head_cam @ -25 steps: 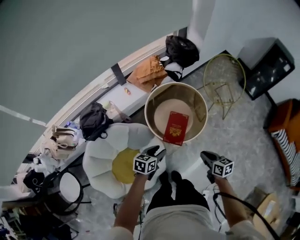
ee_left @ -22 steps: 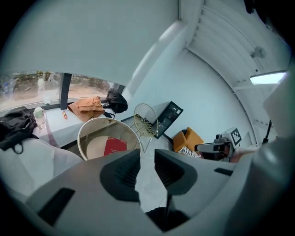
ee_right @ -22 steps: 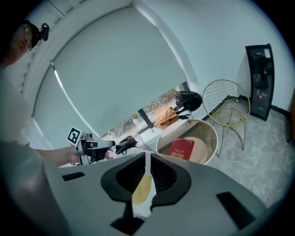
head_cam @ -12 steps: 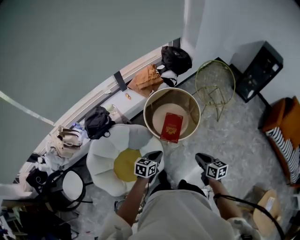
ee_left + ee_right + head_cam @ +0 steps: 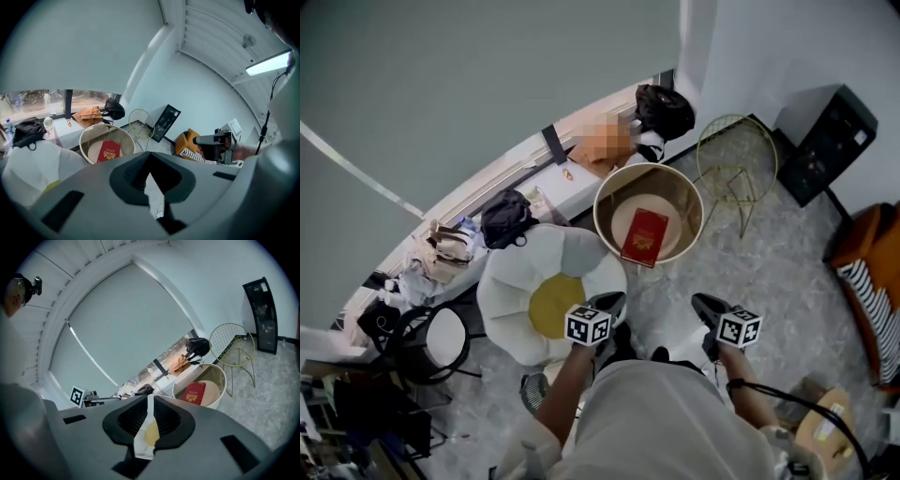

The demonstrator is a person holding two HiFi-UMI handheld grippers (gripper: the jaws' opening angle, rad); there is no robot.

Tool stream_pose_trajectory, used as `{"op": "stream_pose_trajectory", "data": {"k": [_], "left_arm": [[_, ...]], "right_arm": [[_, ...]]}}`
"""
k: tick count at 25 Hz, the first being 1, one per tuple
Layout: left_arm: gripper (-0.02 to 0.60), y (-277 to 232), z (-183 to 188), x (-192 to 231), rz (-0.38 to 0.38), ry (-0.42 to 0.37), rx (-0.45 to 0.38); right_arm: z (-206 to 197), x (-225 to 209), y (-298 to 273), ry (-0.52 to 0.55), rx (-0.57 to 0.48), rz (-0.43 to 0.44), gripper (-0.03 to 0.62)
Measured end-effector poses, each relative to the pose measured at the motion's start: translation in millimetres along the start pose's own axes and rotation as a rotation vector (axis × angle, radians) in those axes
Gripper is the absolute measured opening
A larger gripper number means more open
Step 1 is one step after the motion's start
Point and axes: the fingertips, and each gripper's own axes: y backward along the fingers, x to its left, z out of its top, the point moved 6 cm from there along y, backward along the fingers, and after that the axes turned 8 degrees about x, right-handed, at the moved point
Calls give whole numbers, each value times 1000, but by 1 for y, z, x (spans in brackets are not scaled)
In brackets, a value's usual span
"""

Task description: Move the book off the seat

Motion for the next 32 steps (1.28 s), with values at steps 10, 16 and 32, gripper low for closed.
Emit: {"op": "stream_pose_trajectory", "data": {"k": [10, 16, 32], "left_arm": [[2, 9, -47, -76, 3, 69, -59], [2, 19, -65, -96, 21, 91, -78], [2, 59, -88, -90, 5, 43, -73]], "right_arm": [[-39, 12, 49, 165, 72, 67, 58], [-55, 3, 64, 126, 71, 106, 58], [-63, 23, 75, 108, -44, 10, 51]]}}
